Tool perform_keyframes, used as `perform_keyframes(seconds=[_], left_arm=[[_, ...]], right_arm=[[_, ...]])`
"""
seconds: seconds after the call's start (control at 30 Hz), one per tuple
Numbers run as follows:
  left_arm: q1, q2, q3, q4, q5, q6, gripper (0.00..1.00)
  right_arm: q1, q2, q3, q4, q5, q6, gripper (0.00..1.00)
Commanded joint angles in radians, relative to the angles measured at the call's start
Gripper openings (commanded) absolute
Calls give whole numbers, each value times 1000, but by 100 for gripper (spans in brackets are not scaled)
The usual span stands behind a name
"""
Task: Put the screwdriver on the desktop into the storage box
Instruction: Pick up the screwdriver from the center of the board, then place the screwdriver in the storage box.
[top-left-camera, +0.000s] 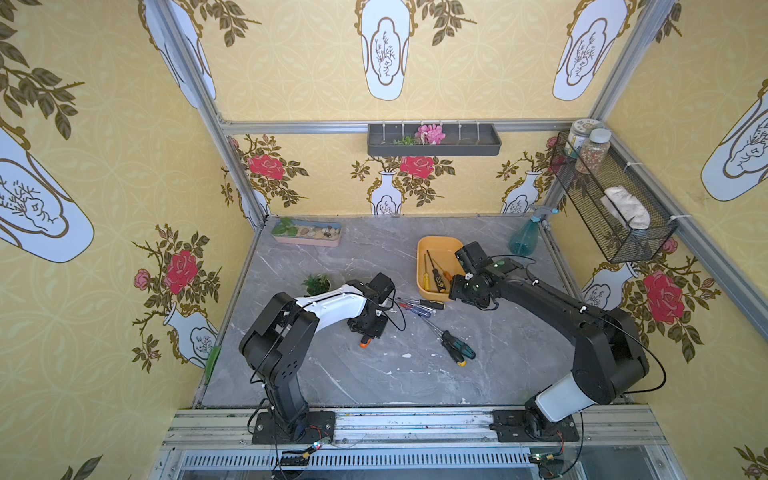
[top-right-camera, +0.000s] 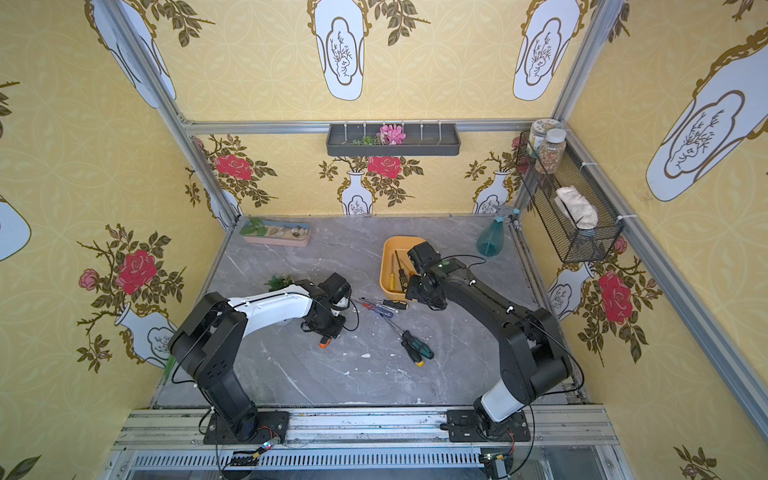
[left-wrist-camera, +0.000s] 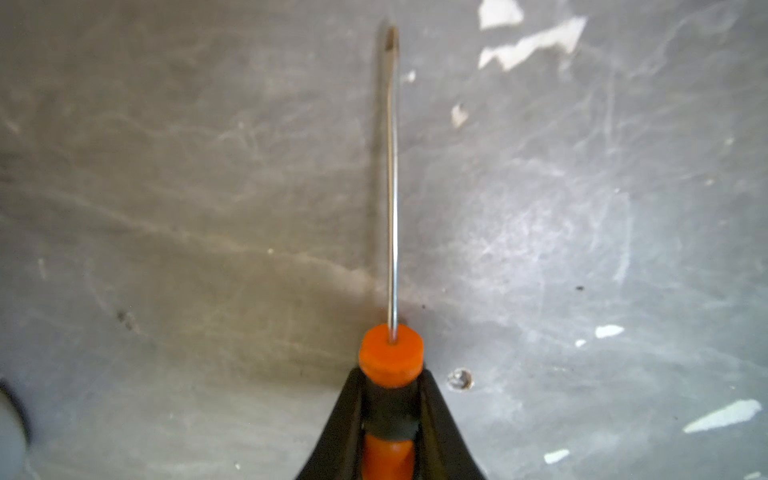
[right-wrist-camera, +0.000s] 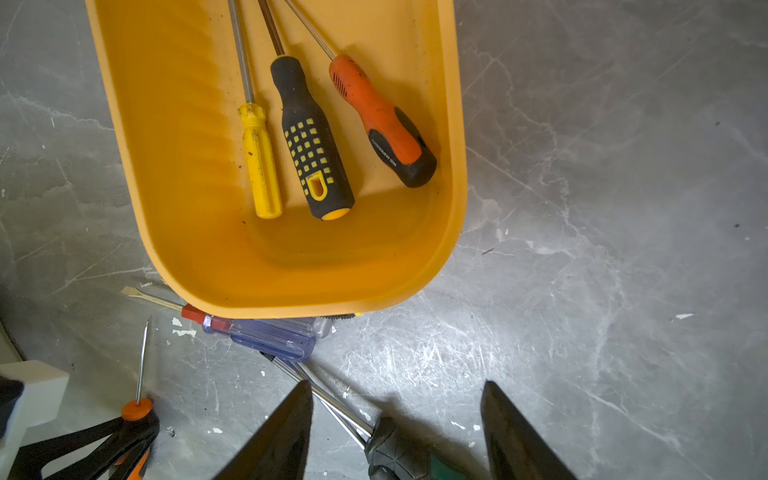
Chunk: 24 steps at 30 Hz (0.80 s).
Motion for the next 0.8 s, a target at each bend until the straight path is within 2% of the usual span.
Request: perform_keyframes(seconds=[0.0, 0.27, 0.43, 0.6, 0.77], left_arm=[[3, -38, -7, -31, 1, -80, 14], [5, -209, 5, 46, 15, -205, 11], [-2, -264, 49, 251, 80, -336, 11], [-58, -134, 187, 472, 127, -430, 11], [-81, 104, 423, 489, 149, -428, 11]], right_arm=[[-2, -18, -7, 18, 21, 6, 65], [-17, -69, -38, 12, 36, 1, 65], [-51, -115, -56, -7, 51, -12, 65], [-124, -177, -77, -29, 44, -29, 66], [-172, -228, -88, -56, 38, -37, 66]])
